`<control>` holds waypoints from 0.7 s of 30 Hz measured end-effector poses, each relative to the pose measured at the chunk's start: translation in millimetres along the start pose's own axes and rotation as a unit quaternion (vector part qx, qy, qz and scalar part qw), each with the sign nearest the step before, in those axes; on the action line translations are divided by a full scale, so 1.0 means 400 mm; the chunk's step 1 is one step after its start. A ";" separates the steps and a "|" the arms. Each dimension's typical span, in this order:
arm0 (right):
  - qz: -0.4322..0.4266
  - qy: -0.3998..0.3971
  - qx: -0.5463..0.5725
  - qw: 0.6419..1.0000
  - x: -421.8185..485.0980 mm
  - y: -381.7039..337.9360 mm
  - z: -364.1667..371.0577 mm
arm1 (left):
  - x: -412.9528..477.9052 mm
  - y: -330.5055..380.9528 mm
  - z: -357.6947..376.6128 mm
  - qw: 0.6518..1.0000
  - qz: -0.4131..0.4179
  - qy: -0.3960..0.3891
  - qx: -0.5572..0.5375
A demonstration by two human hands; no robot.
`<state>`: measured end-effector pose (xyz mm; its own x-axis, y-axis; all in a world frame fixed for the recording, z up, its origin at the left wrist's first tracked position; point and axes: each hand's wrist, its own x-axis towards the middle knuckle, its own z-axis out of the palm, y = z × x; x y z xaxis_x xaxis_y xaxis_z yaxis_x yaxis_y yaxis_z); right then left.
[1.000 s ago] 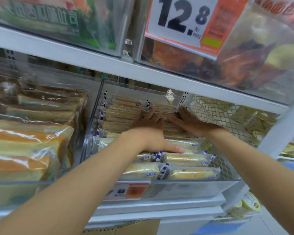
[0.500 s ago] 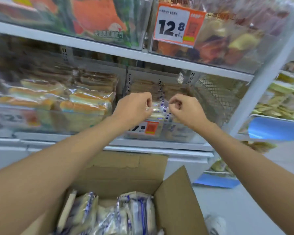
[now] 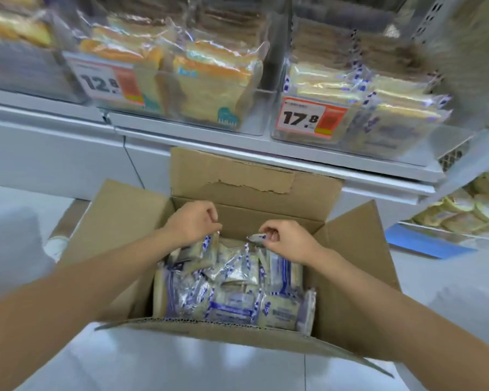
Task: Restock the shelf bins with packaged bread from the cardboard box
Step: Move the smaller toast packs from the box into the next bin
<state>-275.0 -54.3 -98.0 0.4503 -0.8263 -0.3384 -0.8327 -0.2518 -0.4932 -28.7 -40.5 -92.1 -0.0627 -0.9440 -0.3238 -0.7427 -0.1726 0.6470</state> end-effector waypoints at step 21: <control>-0.005 -0.185 0.113 0.976 0.099 0.028 0.327 | -0.063 -0.168 0.093 0.968 -0.212 -0.116 -0.062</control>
<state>-224.4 -24.0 -221.9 0.5788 -0.5756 -0.5777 -0.7537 -0.1073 -0.6484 -2.0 5.4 -152.9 0.0730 -0.6948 -0.7155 -0.6496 -0.5775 0.4945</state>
